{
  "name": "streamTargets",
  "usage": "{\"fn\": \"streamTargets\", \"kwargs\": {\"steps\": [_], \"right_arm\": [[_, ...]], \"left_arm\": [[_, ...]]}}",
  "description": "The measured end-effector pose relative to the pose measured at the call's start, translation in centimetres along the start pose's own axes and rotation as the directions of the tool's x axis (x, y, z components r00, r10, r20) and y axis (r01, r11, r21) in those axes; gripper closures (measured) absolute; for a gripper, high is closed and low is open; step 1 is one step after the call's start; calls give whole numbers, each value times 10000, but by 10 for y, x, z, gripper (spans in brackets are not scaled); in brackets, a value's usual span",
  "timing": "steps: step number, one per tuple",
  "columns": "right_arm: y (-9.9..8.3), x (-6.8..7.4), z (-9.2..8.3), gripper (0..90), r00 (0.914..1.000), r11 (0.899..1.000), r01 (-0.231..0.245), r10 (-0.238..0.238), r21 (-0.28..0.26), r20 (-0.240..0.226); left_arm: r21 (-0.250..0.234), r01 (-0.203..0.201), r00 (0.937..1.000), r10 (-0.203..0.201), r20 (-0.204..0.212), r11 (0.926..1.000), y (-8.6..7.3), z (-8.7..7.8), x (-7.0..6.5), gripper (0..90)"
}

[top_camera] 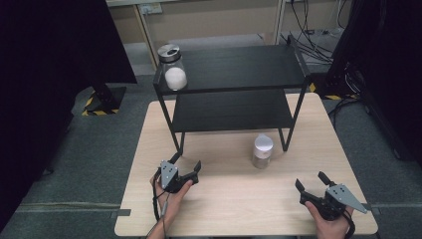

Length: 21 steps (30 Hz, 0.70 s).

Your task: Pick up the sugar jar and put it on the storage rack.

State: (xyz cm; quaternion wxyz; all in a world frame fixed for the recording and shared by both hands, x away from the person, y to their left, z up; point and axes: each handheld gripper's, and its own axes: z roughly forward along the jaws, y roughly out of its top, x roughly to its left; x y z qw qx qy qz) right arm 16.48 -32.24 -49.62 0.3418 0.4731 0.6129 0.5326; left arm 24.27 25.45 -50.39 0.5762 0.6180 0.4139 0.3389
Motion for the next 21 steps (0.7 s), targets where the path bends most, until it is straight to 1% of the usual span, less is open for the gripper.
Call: {"fn": "streamTargets", "kwargs": {"steps": [8,13,14,21], "right_arm": [[0,0,0,119,10000,10000,11,-11,-5,-14],[0,0,0,119,10000,10000,19,-19,-9,-30],[0,0,0,119,10000,10000,25,-25,0,-37],[0,0,0,119,10000,10000,30,-31,-4,-31]], "left_arm": [[285,-45,10000,44,41,9996,-3,2,1,110],[409,55,10000,-56,39,9991,-6,4,3,110],[511,53,10000,-54,31,9987,-6,5,3,111],[492,14,10000,-16,43,9988,-6,5,3,115]]}}
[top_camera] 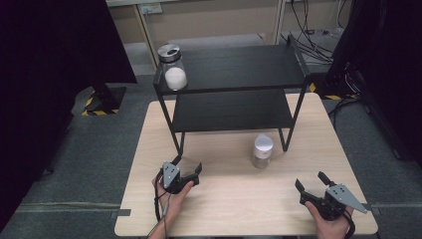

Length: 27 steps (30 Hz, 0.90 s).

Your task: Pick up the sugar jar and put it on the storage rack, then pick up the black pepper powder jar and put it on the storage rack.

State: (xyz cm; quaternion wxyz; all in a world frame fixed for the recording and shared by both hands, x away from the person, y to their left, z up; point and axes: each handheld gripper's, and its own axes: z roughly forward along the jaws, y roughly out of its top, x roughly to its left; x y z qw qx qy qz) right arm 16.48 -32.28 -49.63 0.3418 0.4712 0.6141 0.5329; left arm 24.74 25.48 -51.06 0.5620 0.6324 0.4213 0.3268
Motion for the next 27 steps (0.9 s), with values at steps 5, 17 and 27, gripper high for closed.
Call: {"fn": "streamTargets", "kwargs": {"steps": [5,17,27], "right_arm": [[0,0,0,119,10000,10000,17,-17,12,6],[0,0,0,119,10000,10000,26,-26,29,-20],[3,-3,2,121,9998,9998,43,-39,182,-189]], "left_arm": [[-1,-78,10000,78,-18,10000,0,0,-1,115],[-10,-256,9997,256,12,9997,0,0,-2,114],[-22,-312,9995,312,1,9995,0,0,-3,112]]}}
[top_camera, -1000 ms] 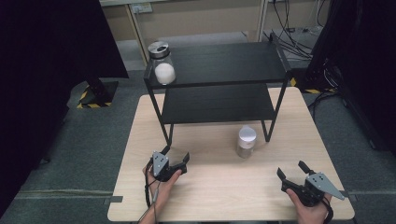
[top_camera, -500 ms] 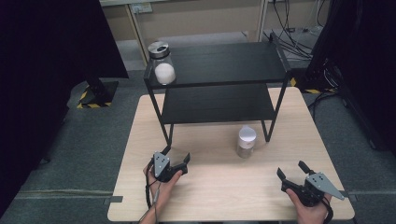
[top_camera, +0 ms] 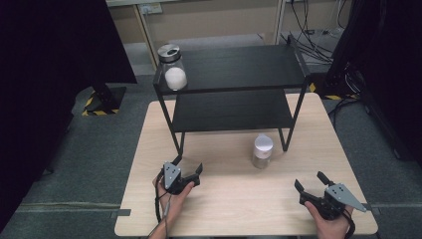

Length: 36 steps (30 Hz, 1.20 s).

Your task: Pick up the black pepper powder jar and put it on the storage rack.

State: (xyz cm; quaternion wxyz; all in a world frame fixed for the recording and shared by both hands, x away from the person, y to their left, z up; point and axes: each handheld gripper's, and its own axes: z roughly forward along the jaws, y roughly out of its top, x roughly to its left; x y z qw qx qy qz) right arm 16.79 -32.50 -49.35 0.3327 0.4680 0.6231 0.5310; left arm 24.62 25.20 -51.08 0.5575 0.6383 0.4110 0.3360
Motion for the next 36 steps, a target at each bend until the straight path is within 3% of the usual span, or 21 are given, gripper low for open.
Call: {"fn": "streamTargets", "kwargs": {"steps": [7,14,36], "right_arm": [[1,2,3,121,9998,9998,177,-177,-58,-42],[14,9,14,130,9971,9980,545,-560,-307,-521],[39,31,86,133,9850,9942,1058,-1019,208,-1391]], "left_arm": [[-14,76,10000,-75,44,10000,0,0,2,111],[36,55,10000,-55,41,10000,1,0,1,111],[61,95,9999,-96,48,9999,1,1,2,111]]}}
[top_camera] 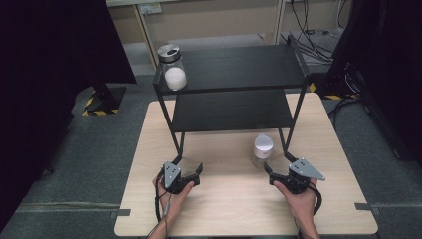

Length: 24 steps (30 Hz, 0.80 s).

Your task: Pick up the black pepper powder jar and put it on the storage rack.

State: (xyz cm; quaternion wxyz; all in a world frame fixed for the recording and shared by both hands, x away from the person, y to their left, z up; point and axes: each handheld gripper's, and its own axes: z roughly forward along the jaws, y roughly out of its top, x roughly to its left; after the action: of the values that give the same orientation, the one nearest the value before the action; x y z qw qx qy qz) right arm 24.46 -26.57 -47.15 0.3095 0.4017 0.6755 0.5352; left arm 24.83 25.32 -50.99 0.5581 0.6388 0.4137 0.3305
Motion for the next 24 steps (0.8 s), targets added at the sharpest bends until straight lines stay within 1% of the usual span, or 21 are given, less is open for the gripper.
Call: {"fn": "streamTargets", "kwargs": {"steps": [2,4,6,9,17,24], "right_arm": [[2,-1,5,139,10000,10000,-35,35,61,-75],[5,-1,10,146,9999,9998,71,-70,160,-104],[6,-1,12,147,9999,9997,56,-52,222,-147],[9,0,19,155,9996,9992,166,-157,364,-249],[10,3,31,175,9991,9986,212,-194,475,-371],[11,3,38,208,9991,9979,235,-214,609,-355]], "left_arm": [[12,-5,10000,5,5,10000,0,0,0,111],[1,-5,10000,5,3,10000,0,0,0,111],[-26,21,10000,-21,-7,10000,0,0,0,110],[-23,28,10000,-28,-5,10000,0,0,0,110],[-17,19,10000,-19,1,10000,0,0,0,111],[-1,9,10000,-9,2,10000,0,0,0,111]]}}
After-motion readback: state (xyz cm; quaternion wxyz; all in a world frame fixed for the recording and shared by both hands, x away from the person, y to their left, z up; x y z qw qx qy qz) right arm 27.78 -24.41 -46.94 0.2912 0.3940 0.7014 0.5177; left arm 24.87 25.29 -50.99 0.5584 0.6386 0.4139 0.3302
